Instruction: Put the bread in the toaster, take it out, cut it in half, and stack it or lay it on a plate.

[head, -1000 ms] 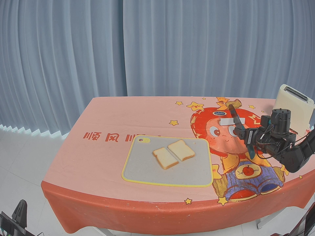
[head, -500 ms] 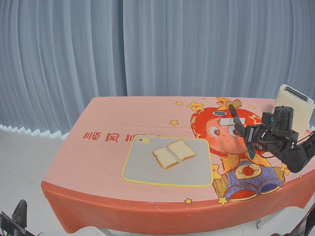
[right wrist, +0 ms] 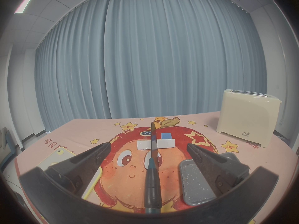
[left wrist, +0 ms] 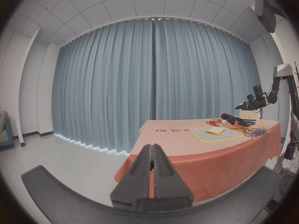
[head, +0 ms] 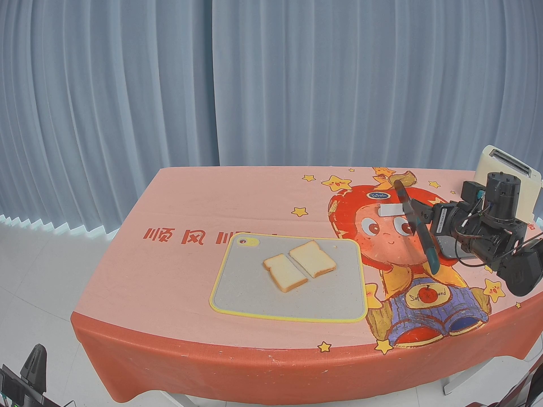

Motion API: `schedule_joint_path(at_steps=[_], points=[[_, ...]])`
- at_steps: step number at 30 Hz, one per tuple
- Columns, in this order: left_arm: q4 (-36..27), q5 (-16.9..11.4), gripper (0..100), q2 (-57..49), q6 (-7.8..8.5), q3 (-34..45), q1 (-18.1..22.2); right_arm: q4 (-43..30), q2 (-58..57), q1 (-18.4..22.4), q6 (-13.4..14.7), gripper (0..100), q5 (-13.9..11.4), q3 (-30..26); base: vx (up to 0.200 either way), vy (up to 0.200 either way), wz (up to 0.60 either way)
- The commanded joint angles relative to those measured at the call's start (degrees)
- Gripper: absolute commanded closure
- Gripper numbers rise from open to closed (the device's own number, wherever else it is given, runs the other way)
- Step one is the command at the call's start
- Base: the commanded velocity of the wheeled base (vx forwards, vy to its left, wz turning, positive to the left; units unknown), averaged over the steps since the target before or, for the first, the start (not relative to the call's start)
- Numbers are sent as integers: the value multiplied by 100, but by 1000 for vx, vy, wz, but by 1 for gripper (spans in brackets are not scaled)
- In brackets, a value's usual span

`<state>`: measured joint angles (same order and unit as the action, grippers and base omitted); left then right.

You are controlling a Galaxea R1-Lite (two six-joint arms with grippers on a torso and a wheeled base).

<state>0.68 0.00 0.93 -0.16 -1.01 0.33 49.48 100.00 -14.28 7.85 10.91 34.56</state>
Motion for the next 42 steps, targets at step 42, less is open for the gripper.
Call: schedule_joint_path(at_steps=[42], points=[[2, 0, 100, -93, -2, 101, 2, 18, -306, -1411, -100, 0, 78, -670, 0, 0, 0]])
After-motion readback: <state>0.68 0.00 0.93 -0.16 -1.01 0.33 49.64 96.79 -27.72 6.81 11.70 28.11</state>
